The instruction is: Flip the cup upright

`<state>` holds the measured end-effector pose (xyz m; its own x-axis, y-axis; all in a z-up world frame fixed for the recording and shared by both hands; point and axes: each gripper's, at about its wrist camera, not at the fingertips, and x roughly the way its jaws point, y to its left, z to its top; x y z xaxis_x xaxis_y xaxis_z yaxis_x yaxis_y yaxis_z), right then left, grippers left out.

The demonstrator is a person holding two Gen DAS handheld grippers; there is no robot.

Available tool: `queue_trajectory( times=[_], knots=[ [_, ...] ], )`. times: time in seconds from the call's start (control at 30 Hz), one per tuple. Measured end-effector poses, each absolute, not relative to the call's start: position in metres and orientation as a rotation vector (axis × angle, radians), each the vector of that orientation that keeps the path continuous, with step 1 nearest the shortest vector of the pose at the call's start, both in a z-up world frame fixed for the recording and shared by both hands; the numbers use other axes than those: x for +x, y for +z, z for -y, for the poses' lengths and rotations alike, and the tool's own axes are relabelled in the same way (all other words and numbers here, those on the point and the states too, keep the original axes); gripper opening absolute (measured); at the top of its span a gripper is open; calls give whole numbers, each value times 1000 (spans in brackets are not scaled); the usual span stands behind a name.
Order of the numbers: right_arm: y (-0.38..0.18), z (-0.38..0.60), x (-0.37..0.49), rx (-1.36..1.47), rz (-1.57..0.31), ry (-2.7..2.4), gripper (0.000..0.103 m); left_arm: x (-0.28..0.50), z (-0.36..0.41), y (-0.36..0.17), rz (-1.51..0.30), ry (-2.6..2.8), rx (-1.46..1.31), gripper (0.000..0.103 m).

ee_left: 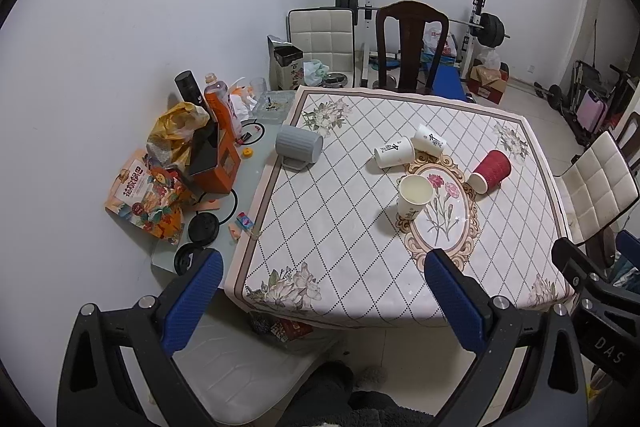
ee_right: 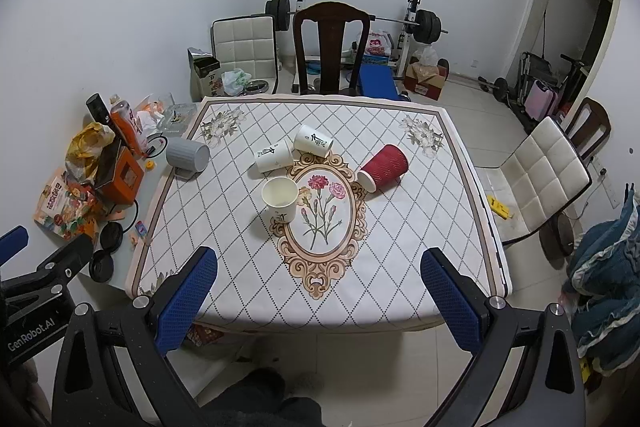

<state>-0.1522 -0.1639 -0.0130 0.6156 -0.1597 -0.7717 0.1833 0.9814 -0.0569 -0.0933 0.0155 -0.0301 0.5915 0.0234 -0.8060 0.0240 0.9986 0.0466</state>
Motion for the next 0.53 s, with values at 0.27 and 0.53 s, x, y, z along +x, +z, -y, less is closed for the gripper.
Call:
queue_trajectory(
  times=[0.27,0.53],
  knots=[
    [-14,164,-148,26,-888,-185,103,-92,-19,-30,-938,8,52,103],
    [-15,164,-145,29,-894,-181,103,-90,-20,-30,-942,10,50,103]
  ],
)
